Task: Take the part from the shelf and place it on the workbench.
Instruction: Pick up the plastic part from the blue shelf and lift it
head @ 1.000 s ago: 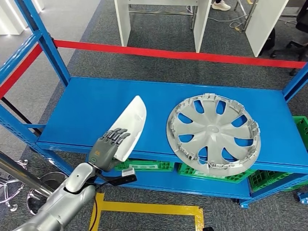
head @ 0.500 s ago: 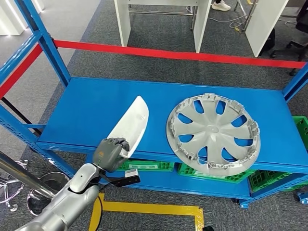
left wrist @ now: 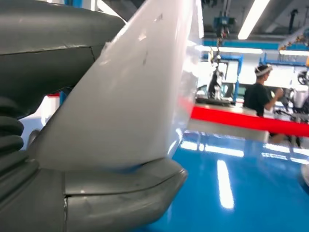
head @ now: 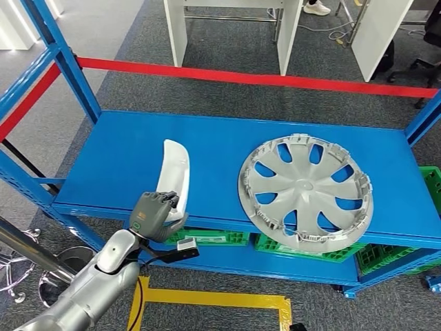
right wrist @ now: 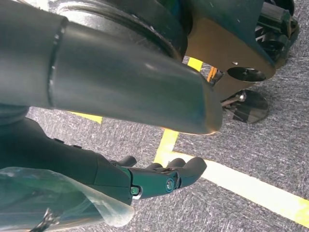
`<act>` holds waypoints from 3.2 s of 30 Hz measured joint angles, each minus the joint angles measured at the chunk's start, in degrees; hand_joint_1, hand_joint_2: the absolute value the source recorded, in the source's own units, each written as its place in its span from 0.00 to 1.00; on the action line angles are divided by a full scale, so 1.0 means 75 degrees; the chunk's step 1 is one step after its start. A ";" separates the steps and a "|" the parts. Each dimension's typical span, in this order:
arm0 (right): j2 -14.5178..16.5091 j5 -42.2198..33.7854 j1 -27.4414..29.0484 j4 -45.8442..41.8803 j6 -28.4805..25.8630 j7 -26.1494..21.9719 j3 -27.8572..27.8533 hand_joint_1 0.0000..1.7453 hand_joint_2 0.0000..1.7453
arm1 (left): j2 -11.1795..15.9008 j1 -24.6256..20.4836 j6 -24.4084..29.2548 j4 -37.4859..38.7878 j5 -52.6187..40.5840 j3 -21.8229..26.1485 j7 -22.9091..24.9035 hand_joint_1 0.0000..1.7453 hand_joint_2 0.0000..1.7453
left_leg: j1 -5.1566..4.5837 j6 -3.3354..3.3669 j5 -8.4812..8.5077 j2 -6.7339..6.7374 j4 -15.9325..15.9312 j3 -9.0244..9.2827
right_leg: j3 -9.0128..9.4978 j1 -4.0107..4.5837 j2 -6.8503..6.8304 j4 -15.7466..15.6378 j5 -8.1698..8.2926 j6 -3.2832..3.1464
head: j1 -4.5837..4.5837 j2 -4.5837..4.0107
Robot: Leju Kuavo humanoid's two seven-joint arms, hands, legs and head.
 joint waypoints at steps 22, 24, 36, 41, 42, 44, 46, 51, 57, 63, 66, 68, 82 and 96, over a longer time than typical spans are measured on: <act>0.0000 0.0001 -0.0015 0.0000 -0.0009 -0.0042 -0.0008 0.00 0.00 | 0.0553 -0.0213 0.0267 -0.1319 -0.1877 -0.0124 0.0870 1.00 0.00 | 0.0000 0.0000 0.0000 0.0000 0.0000 -0.0004 | -0.0004 0.0000 0.0001 0.0001 0.0000 0.0000 | 0.0000 0.0000; 0.0000 -0.0002 -0.0015 0.0000 -0.0009 -0.0061 -0.0018 0.00 0.00 | 0.0605 -0.0239 0.0289 -0.1462 -0.2052 -0.0152 0.0920 1.00 0.00 | 0.0000 0.0000 0.0000 0.0000 0.0000 -0.0004 | -0.0005 0.0000 0.0001 0.0001 0.0000 0.0000 | 0.0000 0.0000; 0.0000 -0.0020 -0.0012 0.0000 -0.0006 -0.0118 -0.0079 0.00 0.00 | 0.0795 -0.0391 0.0310 -0.2074 -0.2422 -0.0302 0.1047 1.00 0.00 | 0.0000 0.0000 0.0000 0.0000 0.0000 -0.0004 | -0.0004 0.0000 0.0001 0.0001 0.0000 0.0000 | 0.0001 0.0000; 0.0000 -0.0020 -0.0012 0.0000 -0.0006 -0.0134 -0.0114 0.00 0.00 | 0.0842 -0.0476 0.0295 -0.2263 -0.2425 -0.0374 0.1046 1.00 0.00 | 0.0000 0.0000 0.0000 0.0000 0.0001 -0.0004 | -0.0005 0.0000 0.0001 0.0001 0.0000 0.0000 | 0.0000 0.0000; 0.0000 -0.0020 -0.0012 0.0000 -0.0006 -0.0136 -0.0116 0.00 0.00 | 0.0850 -0.0498 0.0293 -0.2300 -0.2425 -0.0386 0.1046 1.00 0.00 | 0.0000 0.0000 0.0000 0.0000 0.0001 -0.0004 | -0.0005 0.0000 0.0001 0.0001 0.0000 0.0000 | 0.0000 0.0000; 0.0000 -0.0021 -0.0012 0.0000 -0.0006 -0.0143 -0.0118 0.00 0.00 | 0.0861 -0.0541 0.0288 -0.2366 -0.2427 -0.0401 0.1046 1.00 0.00 | 0.0000 0.0000 0.0000 0.0000 0.0001 -0.0004 | -0.0004 0.0000 0.0001 0.0001 0.0000 0.0000 | 0.0000 0.0000; 0.0000 -0.0023 -0.0011 0.0000 -0.0006 -0.0148 -0.0120 0.00 0.00 | 0.0868 -0.0574 0.0277 -0.2414 -0.2428 -0.0410 0.1047 1.00 0.00 | 0.0000 0.0000 0.0000 0.0000 0.0001 -0.0004 | -0.0004 0.0000 0.0001 0.0001 0.0000 0.0000 | 0.0000 0.0000; 0.0000 -0.0043 -0.0007 0.0000 -0.0007 -0.0152 -0.0128 0.00 0.00 | 0.0903 -0.0598 0.0258 -0.2460 -0.2429 -0.0448 0.1048 1.00 0.00 | 0.0000 0.0000 0.0000 0.0000 0.0001 -0.0004 | -0.0005 0.0000 0.0001 0.0001 0.0000 0.0000 | 0.0000 0.0000; 0.0000 -0.0047 -0.0006 0.0000 -0.0010 -0.0152 -0.0185 0.00 0.00 | 0.0927 -0.0607 0.0232 -0.2472 -0.2431 -0.0468 0.1084 1.00 0.00 | 0.0000 0.0000 0.0000 0.0000 0.0001 -0.0004 | -0.0005 0.0000 0.0001 0.0001 0.0000 0.0000 | 0.0000 0.0000; 0.0000 -0.0047 -0.0005 0.0000 -0.0017 -0.0152 -0.0226 0.00 0.00 | 0.0931 -0.0608 0.0174 -0.2472 -0.2438 -0.0466 0.1197 1.00 0.00 | 0.0000 0.0000 0.0000 0.0000 0.0001 -0.0004 | -0.0005 0.0000 0.0001 0.0001 0.0000 0.0000 | 0.0000 0.0000; 0.0000 -0.0046 -0.0003 0.0000 -0.0017 -0.0152 -0.0233 0.00 0.00 | 0.0935 -0.0608 0.0143 -0.2472 -0.2427 -0.0460 0.1225 1.00 0.00 | 0.0000 0.0000 0.0000 0.0000 0.0001 -0.0004 | -0.0005 0.0000 0.0001 0.0001 0.0000 0.0000 | 0.0000 0.0000; 0.0000 -0.0045 -0.0003 0.0000 -0.0017 -0.0152 -0.0237 0.00 0.00 | 0.0938 -0.0608 0.0132 -0.2472 -0.2418 -0.0457 0.1244 1.00 0.00 | 0.0000 0.0000 0.0000 0.0000 0.0001 -0.0004 | -0.0005 0.0000 0.0001 0.0001 0.0000 0.0000 | 0.0000 0.0000; 0.0000 -0.0041 -0.0002 0.0000 -0.0020 -0.0152 -0.0254 0.00 0.00 | 0.0951 -0.0638 -0.0027 -0.2323 -0.1796 -0.0424 0.1153 1.00 0.00 | 0.0000 0.0000 0.0000 0.0001 0.0001 -0.0004 | -0.0005 0.0000 0.0002 0.0001 0.0000 0.0000 | 0.0000 0.0000; 0.0000 -0.0041 -0.0002 0.0000 -0.0020 -0.0152 -0.0258 0.00 0.00 | 0.0965 -0.0688 -0.0115 -0.2229 -0.2049 -0.0396 0.1252 1.00 0.00 | -0.0018 0.0004 -0.0003 0.0001 0.0027 -0.0012 | -0.0009 -0.0012 0.0001 -0.0007 0.0011 0.0013 | -0.0001 0.0000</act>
